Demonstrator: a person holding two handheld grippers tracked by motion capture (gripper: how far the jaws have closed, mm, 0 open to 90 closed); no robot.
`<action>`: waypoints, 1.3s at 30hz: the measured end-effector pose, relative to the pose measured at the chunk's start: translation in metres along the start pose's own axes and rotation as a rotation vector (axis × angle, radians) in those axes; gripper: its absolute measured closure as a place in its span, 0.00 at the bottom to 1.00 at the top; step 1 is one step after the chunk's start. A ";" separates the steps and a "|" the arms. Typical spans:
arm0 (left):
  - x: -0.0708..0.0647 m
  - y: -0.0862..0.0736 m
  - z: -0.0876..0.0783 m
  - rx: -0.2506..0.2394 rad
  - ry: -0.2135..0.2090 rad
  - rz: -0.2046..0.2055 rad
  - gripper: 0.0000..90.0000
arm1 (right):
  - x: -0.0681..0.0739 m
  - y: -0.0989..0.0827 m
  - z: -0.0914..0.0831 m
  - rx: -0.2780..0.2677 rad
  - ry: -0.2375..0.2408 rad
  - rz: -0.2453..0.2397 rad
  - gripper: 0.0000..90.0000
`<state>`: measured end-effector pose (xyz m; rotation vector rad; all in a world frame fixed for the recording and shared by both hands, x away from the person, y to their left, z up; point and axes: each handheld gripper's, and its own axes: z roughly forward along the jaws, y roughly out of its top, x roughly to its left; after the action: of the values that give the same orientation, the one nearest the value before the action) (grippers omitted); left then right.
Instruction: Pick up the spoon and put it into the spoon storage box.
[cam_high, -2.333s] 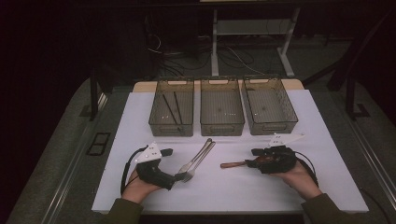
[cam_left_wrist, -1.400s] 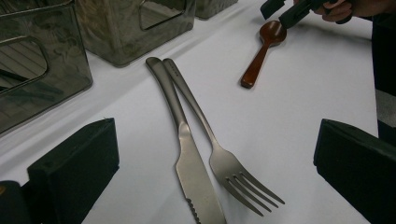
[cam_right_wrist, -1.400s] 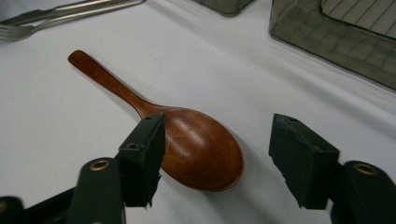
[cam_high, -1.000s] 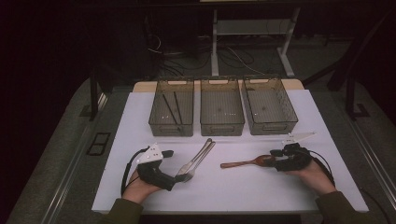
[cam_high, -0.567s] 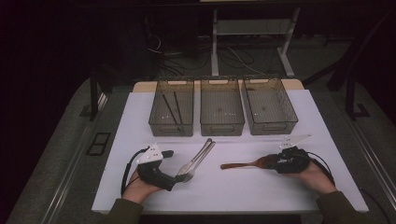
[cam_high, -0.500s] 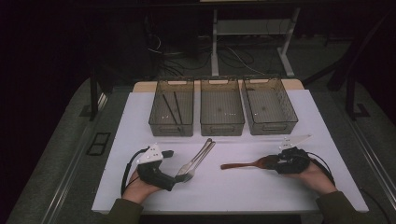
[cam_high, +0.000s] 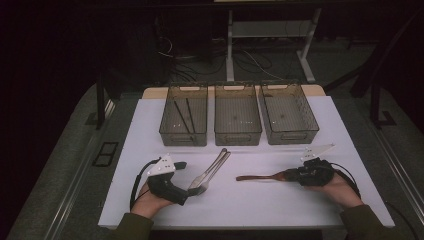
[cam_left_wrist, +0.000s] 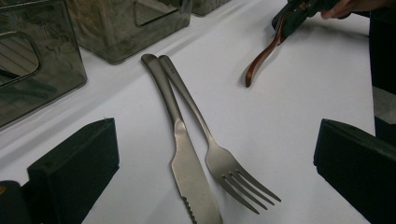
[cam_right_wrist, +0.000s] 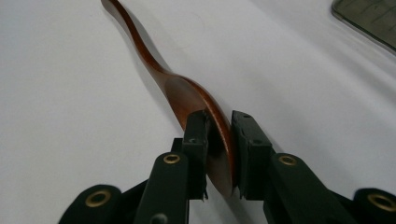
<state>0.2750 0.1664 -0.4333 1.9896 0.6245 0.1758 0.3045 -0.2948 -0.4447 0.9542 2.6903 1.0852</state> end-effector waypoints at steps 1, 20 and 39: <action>0.000 0.000 0.000 0.000 0.000 0.000 0.00 | 0.000 0.000 0.000 0.001 0.002 0.000 0.84; 0.000 0.000 0.001 0.004 -0.002 0.000 0.00 | 0.001 0.003 -0.006 -0.023 0.031 0.019 0.89; 0.000 -0.001 0.002 0.008 -0.004 0.001 0.00 | -0.004 0.011 -0.029 -0.169 -0.056 0.090 0.89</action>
<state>0.2756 0.1653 -0.4346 1.9978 0.6224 0.1702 0.3046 -0.3082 -0.4166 1.0668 2.4865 1.2591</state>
